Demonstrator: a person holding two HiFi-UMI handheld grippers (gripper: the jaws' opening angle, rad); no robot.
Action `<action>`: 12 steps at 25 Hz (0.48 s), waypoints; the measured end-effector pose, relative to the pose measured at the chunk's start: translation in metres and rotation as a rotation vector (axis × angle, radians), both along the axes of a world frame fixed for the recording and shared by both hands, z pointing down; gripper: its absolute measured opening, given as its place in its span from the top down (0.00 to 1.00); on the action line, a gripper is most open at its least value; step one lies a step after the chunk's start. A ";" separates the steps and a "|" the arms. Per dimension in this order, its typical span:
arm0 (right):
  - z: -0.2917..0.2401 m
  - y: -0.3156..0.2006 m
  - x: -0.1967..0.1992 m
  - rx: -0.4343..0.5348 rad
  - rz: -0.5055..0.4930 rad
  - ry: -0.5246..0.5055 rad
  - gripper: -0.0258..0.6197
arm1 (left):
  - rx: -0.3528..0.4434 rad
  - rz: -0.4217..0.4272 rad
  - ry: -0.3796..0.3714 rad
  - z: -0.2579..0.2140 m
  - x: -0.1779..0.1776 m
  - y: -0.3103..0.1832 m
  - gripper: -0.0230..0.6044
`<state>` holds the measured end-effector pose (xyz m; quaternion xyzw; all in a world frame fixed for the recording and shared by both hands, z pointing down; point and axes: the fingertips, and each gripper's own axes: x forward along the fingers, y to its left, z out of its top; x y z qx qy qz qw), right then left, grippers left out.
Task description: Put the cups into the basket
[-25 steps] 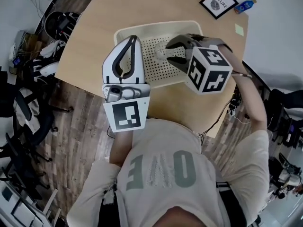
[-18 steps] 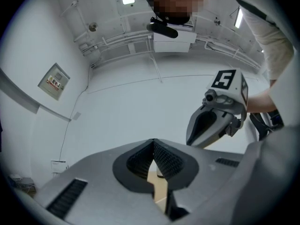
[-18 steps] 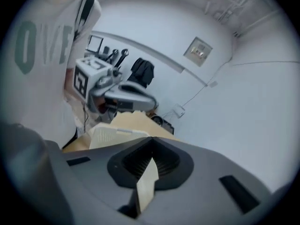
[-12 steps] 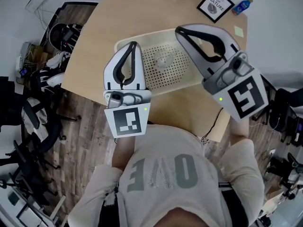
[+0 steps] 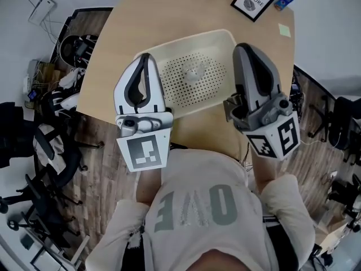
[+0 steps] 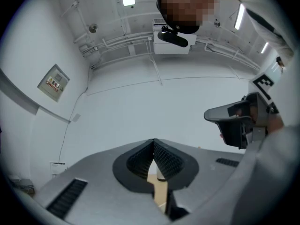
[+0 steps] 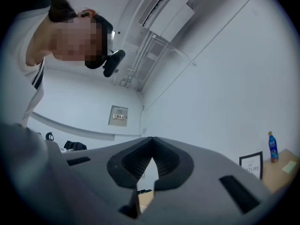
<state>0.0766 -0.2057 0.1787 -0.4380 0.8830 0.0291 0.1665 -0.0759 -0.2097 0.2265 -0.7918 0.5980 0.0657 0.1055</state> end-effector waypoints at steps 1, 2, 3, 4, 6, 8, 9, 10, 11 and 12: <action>0.001 0.005 0.002 -0.007 0.006 -0.022 0.96 | 0.004 0.001 -0.004 -0.001 0.001 0.001 0.95; 0.001 0.009 0.003 -0.009 0.011 -0.038 0.96 | 0.008 0.003 -0.008 -0.002 0.001 0.001 0.96; 0.001 0.012 0.004 -0.010 0.020 -0.049 0.96 | 0.010 0.004 -0.010 -0.003 0.001 0.002 0.95; 0.003 0.013 0.005 -0.013 0.034 -0.056 0.96 | 0.011 0.005 -0.013 -0.003 0.002 0.002 0.95; 0.008 0.011 0.008 -0.028 0.060 -0.065 0.96 | 0.012 0.009 -0.017 -0.004 0.005 0.003 0.95; 0.015 0.009 0.009 -0.050 0.066 -0.075 0.96 | 0.012 0.013 -0.021 -0.005 0.009 0.004 0.96; 0.018 0.008 0.009 -0.061 0.064 -0.079 0.96 | 0.014 0.014 -0.024 -0.005 0.010 0.005 0.96; 0.020 0.009 0.008 -0.069 0.063 -0.077 0.96 | 0.015 0.015 -0.027 -0.006 0.011 0.006 0.96; 0.022 0.009 0.008 -0.074 0.063 -0.071 0.96 | 0.015 0.015 -0.030 -0.006 0.012 0.007 0.96; 0.023 0.010 0.007 -0.079 0.063 -0.065 0.96 | 0.015 0.016 -0.032 -0.006 0.013 0.007 0.96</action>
